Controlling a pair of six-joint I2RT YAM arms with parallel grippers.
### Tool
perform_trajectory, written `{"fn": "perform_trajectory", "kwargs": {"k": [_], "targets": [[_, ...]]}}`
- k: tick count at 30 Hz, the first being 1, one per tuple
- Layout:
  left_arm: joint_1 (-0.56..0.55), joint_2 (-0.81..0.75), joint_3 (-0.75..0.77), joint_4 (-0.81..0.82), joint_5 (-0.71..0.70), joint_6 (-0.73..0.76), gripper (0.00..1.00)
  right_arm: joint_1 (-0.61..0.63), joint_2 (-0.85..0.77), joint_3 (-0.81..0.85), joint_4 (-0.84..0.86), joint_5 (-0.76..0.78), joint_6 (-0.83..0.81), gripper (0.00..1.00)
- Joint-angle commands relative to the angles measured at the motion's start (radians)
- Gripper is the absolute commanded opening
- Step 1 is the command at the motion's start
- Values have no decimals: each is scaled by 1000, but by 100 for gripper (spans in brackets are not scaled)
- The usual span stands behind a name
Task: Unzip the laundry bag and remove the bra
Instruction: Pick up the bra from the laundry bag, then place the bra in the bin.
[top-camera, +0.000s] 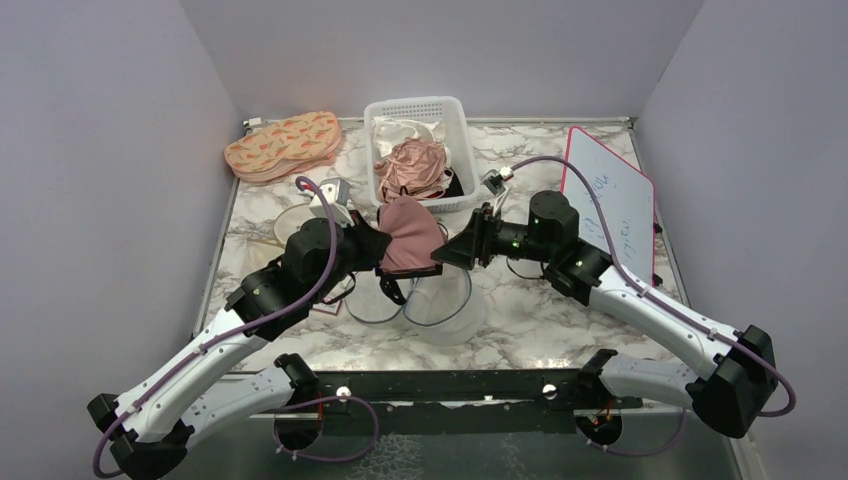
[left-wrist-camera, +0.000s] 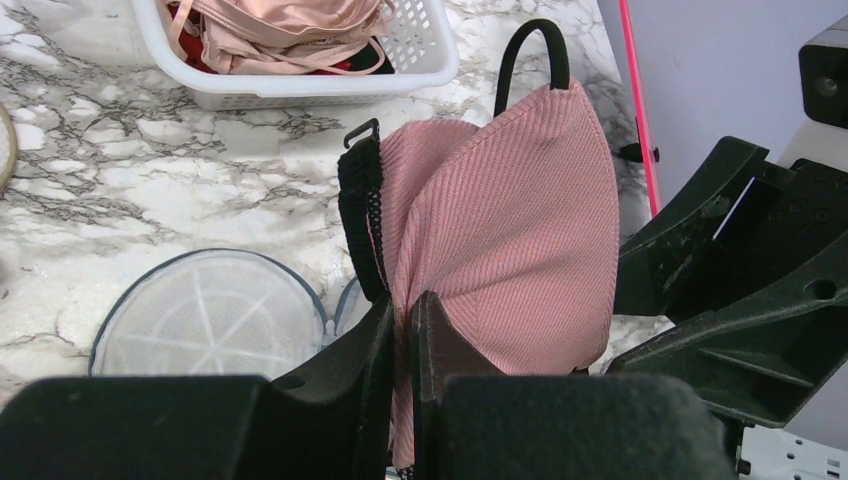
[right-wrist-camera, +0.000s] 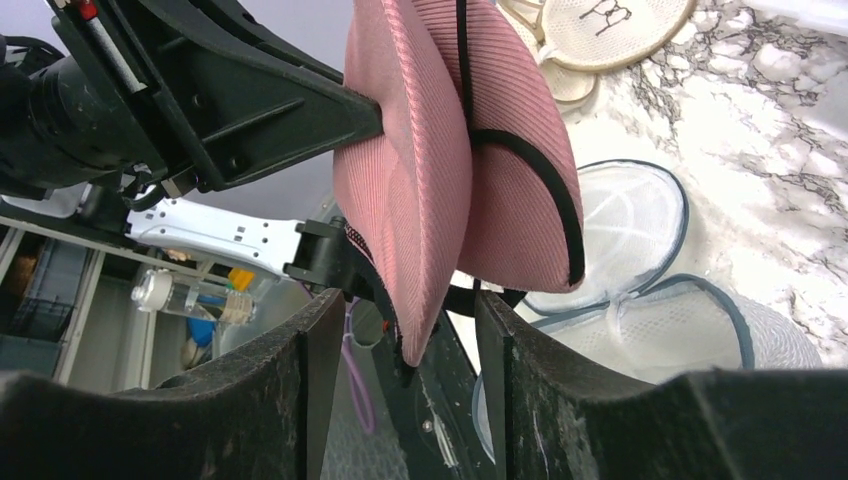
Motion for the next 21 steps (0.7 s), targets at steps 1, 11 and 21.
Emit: {"fn": "perform_trajectory", "kwargs": {"k": [1, 11, 21], "targets": [[-3, -7, 0, 37, -25, -14, 0, 2, 24, 13, 75, -46, 8, 47], [-3, 19, 13, 51, -82, -14, 0, 2, 158, 49, 267, -134, 119, 21], [-4, -22, 33, 28, -223, 68, 62, -14, 274, 331, 222, 28, 103, 1]]}}
